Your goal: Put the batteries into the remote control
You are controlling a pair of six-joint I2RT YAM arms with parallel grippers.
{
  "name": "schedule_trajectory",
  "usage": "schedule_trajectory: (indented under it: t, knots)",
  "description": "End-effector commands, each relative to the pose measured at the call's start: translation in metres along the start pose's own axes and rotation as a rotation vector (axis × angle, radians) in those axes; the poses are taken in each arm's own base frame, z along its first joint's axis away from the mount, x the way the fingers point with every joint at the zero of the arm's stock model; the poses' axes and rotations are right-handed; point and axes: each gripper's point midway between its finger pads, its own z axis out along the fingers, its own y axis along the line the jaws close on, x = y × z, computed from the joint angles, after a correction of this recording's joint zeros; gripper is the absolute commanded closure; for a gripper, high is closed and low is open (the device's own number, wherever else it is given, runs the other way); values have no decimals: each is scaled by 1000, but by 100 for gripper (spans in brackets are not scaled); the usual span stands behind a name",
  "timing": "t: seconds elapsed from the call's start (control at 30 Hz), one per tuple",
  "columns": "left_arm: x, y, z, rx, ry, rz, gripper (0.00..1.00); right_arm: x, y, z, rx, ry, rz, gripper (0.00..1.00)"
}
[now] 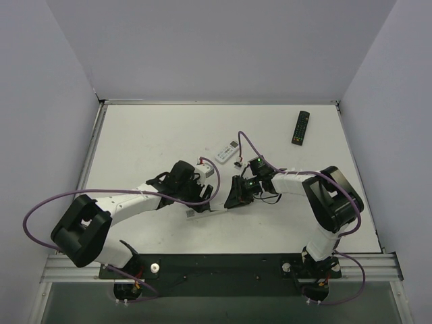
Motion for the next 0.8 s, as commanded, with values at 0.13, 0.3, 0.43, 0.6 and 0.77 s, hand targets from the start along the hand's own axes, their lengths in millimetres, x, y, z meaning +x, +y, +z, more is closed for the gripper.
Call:
schedule_trajectory:
  t: [0.13, 0.3, 0.43, 0.6, 0.77]
  knots:
    - [-24, -5, -6, 8, -72, 18, 22, -9, 14, -5, -54, -22, -60, 85]
    - [-24, -6, -6, 12, -73, 16, 22, -12, 16, -7, -56, -36, -69, 91]
    - [-24, -6, -7, 13, -76, 14, 22, -14, 18, -8, -57, -42, -79, 95]
    - [-24, -7, -7, 16, -77, 14, 22, -16, 21, -11, -51, -53, -104, 97]
    - [-23, -7, -7, 17, -75, 14, 22, -21, 24, -15, -54, -85, -126, 100]
